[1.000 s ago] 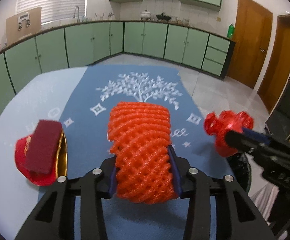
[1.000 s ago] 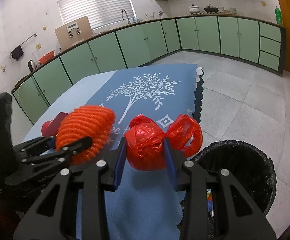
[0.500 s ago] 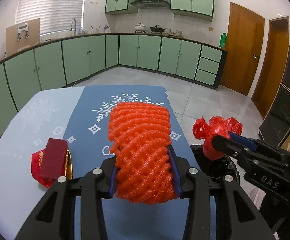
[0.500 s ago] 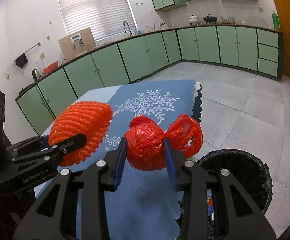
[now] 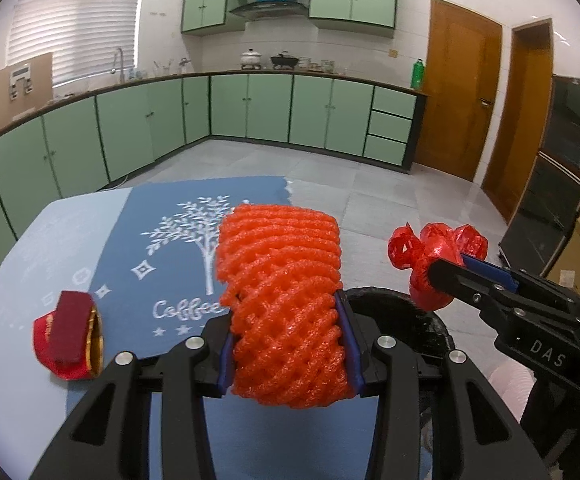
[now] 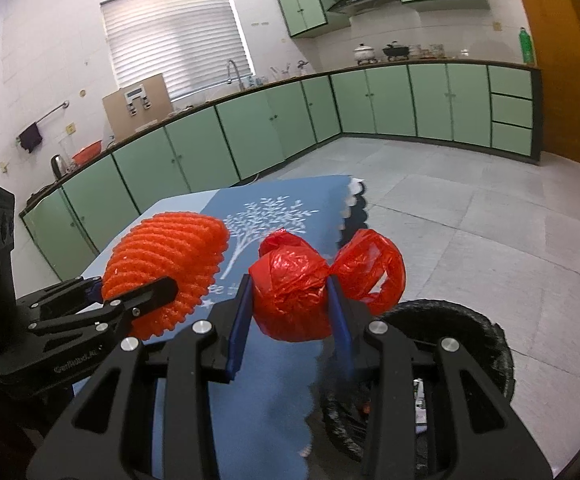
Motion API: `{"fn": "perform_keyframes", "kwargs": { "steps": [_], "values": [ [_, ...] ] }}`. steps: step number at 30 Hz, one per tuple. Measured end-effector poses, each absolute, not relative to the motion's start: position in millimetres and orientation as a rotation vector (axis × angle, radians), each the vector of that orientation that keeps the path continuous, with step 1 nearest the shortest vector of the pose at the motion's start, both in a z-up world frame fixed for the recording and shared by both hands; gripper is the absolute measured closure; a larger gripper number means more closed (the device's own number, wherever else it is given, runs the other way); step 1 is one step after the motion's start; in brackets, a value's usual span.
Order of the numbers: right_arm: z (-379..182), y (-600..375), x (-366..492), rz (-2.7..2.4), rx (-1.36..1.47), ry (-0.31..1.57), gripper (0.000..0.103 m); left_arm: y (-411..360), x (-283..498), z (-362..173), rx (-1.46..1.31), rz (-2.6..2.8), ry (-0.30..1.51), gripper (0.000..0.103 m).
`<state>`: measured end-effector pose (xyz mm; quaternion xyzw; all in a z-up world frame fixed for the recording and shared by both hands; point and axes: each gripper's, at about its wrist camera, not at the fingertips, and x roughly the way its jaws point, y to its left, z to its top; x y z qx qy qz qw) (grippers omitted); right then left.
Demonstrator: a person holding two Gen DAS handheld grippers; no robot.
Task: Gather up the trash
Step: 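Carry the orange net and red bag over the black bin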
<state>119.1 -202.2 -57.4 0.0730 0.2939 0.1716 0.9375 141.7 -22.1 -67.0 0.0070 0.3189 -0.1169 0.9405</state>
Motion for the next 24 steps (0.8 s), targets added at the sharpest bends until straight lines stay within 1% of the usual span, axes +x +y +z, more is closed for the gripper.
{"fn": "perform_keyframes", "kwargs": {
  "steps": [13, 24],
  "values": [
    [-65.2, -269.8, 109.4, 0.215, 0.174, 0.594, 0.068, -87.4, 156.7, -76.6, 0.065, -0.359, 0.662, 0.06],
    [-88.2, -308.1, 105.3, 0.131, 0.194, 0.621, 0.068, -138.3, 173.8, -94.7, 0.106, -0.429, 0.686, 0.06]
  ]
}}
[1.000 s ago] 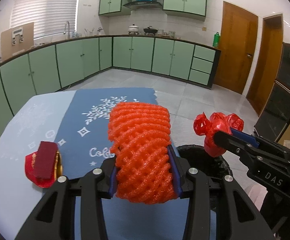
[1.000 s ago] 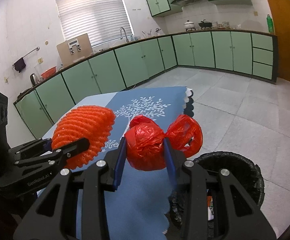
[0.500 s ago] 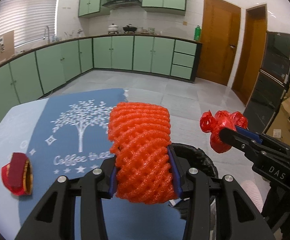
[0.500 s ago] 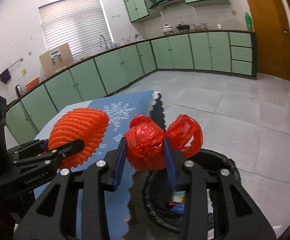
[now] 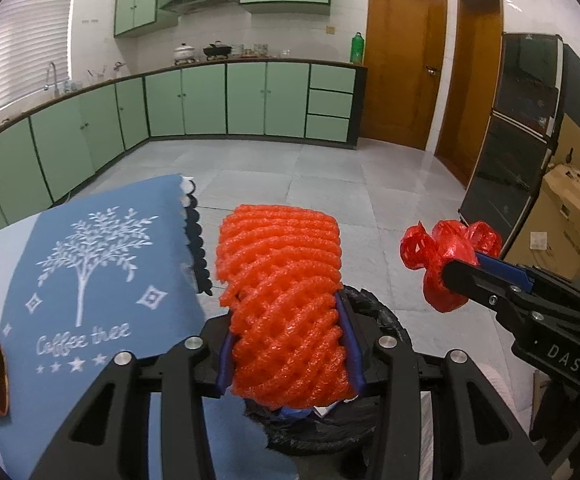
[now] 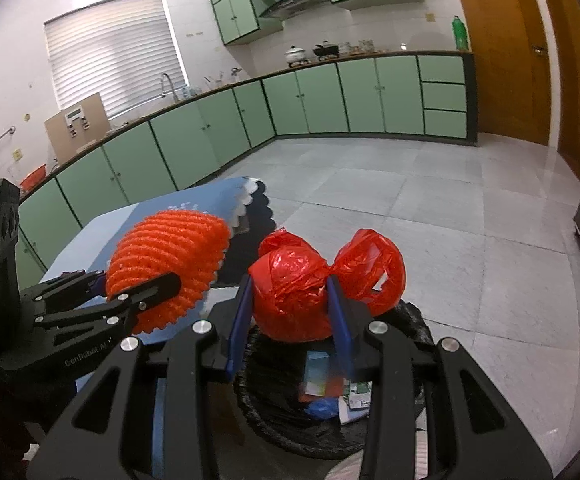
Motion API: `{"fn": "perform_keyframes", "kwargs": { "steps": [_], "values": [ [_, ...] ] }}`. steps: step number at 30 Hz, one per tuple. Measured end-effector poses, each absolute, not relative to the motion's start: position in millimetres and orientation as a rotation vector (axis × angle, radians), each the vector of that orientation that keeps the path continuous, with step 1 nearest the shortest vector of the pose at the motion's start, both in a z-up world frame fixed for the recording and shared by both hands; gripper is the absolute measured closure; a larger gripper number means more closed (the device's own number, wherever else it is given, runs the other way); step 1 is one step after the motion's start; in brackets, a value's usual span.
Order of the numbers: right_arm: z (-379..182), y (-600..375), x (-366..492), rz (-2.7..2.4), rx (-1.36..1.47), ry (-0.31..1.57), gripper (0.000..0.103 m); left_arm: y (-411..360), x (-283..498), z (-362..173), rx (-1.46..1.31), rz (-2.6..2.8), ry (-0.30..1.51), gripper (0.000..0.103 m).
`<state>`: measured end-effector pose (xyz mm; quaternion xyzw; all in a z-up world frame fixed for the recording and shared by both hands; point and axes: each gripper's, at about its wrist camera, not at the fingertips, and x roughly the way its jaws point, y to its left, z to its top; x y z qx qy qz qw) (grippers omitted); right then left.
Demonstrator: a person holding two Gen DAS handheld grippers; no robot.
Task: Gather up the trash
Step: 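Carry the orange net and red bag over the black bin, then open both tools to drop the net and bag into the bin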
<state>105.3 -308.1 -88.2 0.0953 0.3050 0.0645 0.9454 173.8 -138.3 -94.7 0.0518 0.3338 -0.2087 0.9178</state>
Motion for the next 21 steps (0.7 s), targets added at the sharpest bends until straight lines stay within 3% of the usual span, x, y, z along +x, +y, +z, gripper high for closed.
{"fn": "perform_keyframes", "kwargs": {
  "steps": [15, 21],
  "values": [
    [-136.1, -344.6, 129.7, 0.059, 0.237, 0.711, 0.068, -182.8, 202.8, -136.1, 0.165, -0.465, 0.768, 0.059],
    [-142.9, -344.6, 145.0, 0.047, 0.242, 0.736, 0.064, -189.6, 215.3, -145.5, 0.16, -0.464, 0.8, 0.052]
  ]
}}
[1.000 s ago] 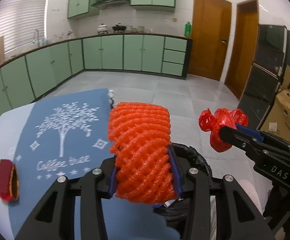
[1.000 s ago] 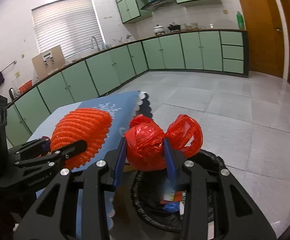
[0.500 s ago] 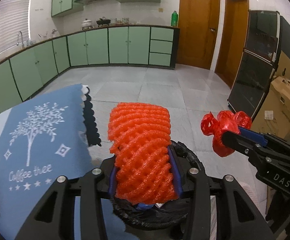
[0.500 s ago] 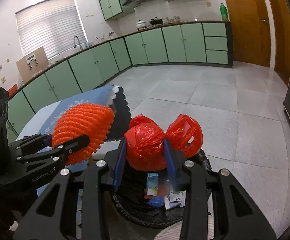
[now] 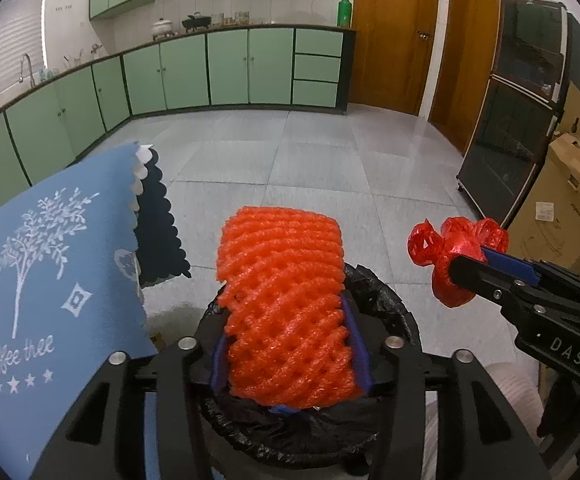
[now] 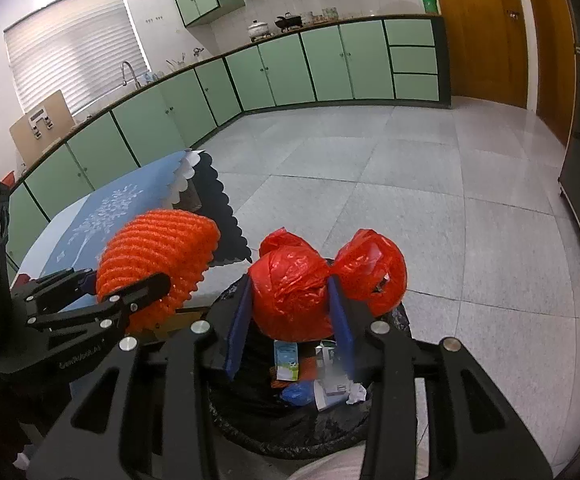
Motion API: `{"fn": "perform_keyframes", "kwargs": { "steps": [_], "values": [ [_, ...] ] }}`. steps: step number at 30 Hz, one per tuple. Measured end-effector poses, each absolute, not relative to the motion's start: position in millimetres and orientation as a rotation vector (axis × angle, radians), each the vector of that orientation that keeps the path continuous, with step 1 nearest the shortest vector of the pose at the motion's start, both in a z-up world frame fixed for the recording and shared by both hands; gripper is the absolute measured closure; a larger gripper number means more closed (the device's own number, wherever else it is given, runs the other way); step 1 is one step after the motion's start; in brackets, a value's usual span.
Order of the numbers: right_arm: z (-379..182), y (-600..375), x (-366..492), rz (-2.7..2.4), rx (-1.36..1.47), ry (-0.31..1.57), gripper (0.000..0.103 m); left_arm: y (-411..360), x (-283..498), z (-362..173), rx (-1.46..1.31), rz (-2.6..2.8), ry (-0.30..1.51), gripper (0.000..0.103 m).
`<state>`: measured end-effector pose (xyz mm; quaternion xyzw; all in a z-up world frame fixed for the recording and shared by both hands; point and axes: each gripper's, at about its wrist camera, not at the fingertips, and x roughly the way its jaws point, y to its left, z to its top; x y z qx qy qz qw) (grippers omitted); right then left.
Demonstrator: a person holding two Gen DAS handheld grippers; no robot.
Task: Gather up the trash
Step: 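Open both tools to drop the net and bag into the bin, then move both tools back over the red cup and scouring pad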
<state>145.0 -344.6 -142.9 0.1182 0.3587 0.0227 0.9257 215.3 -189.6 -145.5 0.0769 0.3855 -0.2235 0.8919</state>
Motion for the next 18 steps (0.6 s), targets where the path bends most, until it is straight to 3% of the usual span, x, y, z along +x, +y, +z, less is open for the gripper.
{"fn": "perform_keyframes", "kwargs": {
  "steps": [5, 11, 18],
  "values": [
    [-142.4, -343.3, 151.7, 0.022, 0.247, 0.746, 0.048, -188.0, 222.7, -147.6, 0.134, -0.485, 0.82, 0.041],
    [-139.6, -347.7, 151.5, 0.012, 0.245, 0.735, 0.046, -178.2, 221.6, -149.4, 0.106, -0.5, 0.836, 0.033],
    [-134.0, -348.0, 147.8, 0.016, 0.25, 0.719, 0.045, -172.9, 218.2, -143.6, 0.085, -0.495, 0.829, 0.031]
  ]
}}
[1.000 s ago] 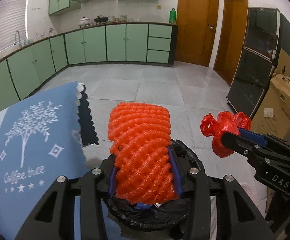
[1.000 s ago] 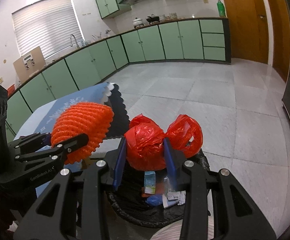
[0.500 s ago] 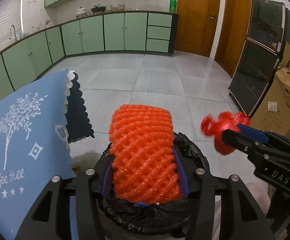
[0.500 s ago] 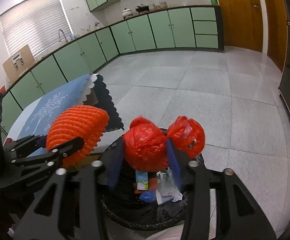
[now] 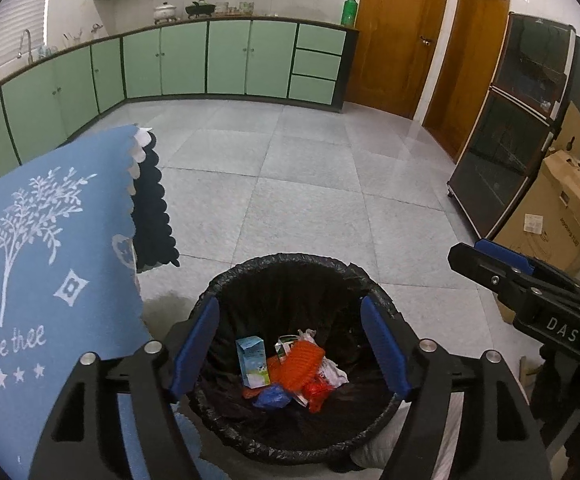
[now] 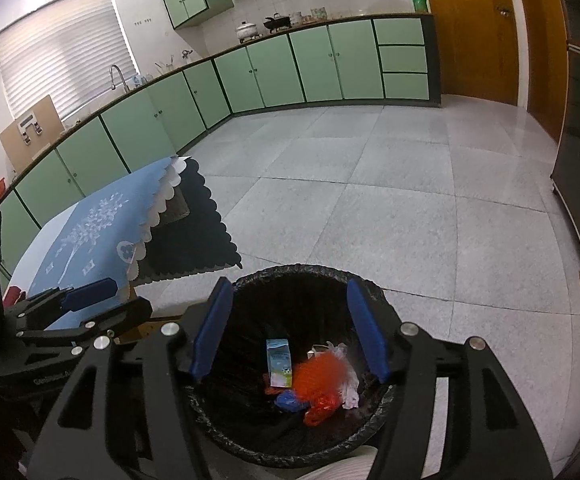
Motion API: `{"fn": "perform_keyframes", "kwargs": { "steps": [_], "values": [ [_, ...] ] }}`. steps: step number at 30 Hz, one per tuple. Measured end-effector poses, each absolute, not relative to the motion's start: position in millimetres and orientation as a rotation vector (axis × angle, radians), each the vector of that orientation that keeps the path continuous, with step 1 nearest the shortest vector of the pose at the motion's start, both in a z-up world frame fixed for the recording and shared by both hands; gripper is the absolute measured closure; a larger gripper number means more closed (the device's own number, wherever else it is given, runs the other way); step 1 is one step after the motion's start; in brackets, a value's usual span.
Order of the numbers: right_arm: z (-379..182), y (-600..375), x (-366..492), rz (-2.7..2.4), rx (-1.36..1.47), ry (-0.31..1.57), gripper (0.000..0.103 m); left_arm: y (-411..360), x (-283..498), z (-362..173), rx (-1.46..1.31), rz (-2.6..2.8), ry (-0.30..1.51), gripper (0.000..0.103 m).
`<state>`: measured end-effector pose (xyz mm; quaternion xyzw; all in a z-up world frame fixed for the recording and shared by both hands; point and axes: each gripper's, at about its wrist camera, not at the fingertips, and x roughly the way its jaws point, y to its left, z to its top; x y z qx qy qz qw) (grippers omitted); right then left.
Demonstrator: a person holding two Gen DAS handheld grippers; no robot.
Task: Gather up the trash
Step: 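Move both tools back over the red cup and scouring pad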
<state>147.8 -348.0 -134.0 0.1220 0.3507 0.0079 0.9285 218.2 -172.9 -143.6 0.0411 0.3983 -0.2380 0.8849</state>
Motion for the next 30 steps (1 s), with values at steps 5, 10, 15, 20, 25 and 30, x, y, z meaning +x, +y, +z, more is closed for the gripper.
{"fn": "perform_keyframes", "kwargs": {
  "steps": [5, 10, 15, 20, 25, 30],
  "values": [
    [-121.7, -341.5, 142.0, 0.028, 0.25, 0.692, 0.043, -159.2, 213.6, -129.6, 0.078, -0.467, 0.788, 0.031],
    [-105.9, -325.3, 135.6, 0.06, 0.245, 0.66, 0.041, -132.2, 206.6, -109.6, 0.057, -0.422, 0.742, 0.031],
    [-88.3, -290.2, 132.9, 0.134, 0.223, 0.634, 0.038, -83.4, 191.6, -88.8, 0.037, -0.335, 0.691, 0.027],
    [-75.3, -244.8, 137.5, 0.23, 0.195, 0.625, 0.034, -18.1, 175.5, -76.6, 0.002, -0.202, 0.669, 0.025],
    [-67.6, -194.1, 145.3, 0.318, 0.163, 0.628, 0.022, 47.9, 162.2, -75.0, -0.022, -0.054, 0.659, 0.023],
    [-62.7, -142.9, 150.1, 0.371, 0.132, 0.623, 0.013, 107.0, 144.9, -80.3, -0.035, 0.091, 0.664, 0.022]
  ]
}}
